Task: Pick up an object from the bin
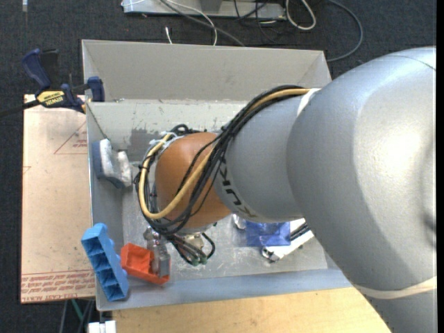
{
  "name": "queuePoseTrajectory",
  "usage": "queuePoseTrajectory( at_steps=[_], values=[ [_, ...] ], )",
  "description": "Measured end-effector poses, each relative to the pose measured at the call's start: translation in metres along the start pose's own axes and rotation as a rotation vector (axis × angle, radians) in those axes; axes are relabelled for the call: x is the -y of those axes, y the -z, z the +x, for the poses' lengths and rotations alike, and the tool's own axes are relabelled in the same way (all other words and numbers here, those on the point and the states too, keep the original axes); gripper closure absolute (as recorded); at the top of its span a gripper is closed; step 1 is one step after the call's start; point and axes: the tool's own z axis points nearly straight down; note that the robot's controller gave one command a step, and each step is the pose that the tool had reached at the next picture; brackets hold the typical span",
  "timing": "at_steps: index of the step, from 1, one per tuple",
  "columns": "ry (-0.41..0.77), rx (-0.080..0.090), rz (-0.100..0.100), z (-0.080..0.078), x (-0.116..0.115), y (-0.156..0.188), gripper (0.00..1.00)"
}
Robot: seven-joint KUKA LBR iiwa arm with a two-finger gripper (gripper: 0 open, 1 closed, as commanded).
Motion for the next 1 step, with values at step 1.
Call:
queuePoseTrajectory(
  at_steps=[1],
  values=[
    [0.001, -0.011, 0.002, 0.0031, -0.0003, 0.0213, 1.00]
  ],
)
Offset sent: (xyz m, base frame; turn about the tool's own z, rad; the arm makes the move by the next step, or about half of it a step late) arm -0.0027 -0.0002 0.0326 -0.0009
